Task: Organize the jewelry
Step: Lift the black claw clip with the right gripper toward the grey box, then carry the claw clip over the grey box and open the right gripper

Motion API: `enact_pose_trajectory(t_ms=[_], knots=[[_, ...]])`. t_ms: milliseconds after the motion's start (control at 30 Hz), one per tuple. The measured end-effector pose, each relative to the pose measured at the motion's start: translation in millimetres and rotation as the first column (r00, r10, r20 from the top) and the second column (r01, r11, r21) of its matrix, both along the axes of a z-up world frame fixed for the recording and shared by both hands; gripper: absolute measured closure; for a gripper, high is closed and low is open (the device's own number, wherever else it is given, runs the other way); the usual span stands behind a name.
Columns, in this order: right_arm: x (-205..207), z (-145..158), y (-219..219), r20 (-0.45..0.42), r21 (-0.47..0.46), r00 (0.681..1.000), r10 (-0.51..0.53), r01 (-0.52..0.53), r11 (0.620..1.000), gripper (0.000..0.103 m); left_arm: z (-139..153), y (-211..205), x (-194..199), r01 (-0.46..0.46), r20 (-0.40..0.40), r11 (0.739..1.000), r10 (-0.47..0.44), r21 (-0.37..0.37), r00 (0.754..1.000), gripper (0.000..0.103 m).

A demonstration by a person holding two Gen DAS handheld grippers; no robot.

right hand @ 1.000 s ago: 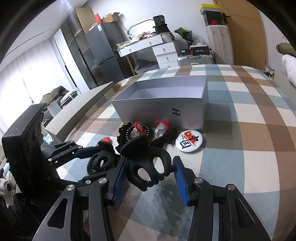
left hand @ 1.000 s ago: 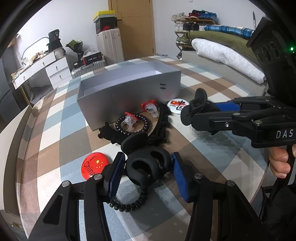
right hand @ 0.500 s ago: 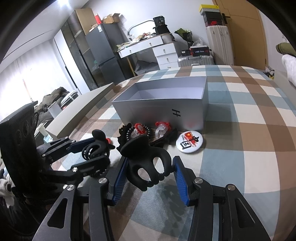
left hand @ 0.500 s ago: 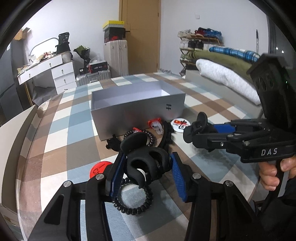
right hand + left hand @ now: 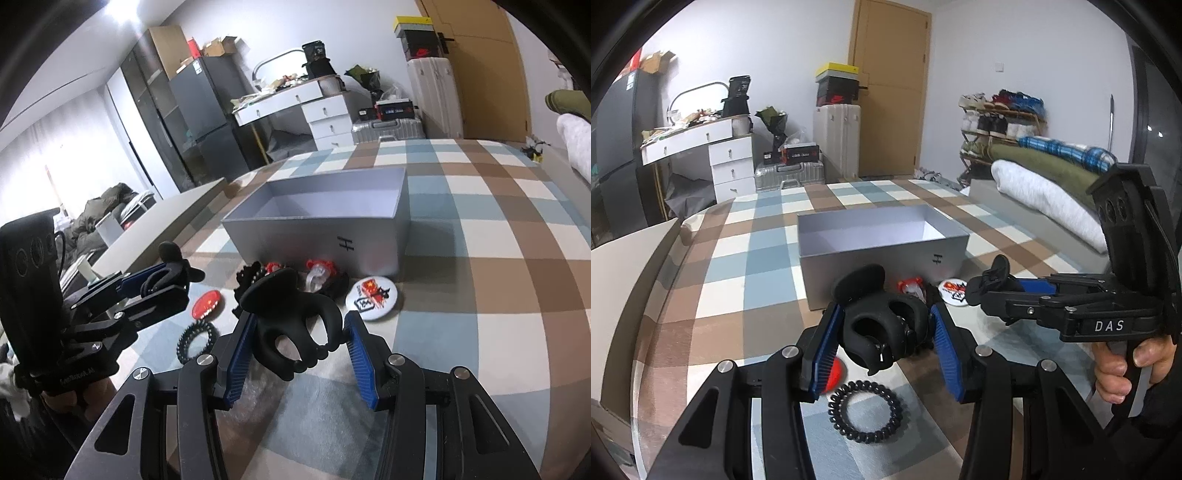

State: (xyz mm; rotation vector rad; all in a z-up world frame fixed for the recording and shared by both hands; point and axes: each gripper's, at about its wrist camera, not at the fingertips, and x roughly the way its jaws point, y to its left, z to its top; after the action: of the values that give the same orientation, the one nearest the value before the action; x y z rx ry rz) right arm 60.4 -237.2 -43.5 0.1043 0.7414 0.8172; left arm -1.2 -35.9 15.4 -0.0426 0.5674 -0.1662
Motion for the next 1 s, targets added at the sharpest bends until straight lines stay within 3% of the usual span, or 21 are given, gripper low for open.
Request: enact_pose_trajectory(t_ms=[433,1000], knots=[[11,17,-2,0.013,0.023,1.000,-0.017,0.017,1.000,0.055,17,4,8,-0.022,0.051,1.000,0.022,-0.010,0.998,0.060],[43,50,-5,0.025,0.096,0.998,-0.057,0.054,0.994,0.055,30,10,42,-0.082,0.060,0.996,0.083,-0.022,0.995,0.060]])
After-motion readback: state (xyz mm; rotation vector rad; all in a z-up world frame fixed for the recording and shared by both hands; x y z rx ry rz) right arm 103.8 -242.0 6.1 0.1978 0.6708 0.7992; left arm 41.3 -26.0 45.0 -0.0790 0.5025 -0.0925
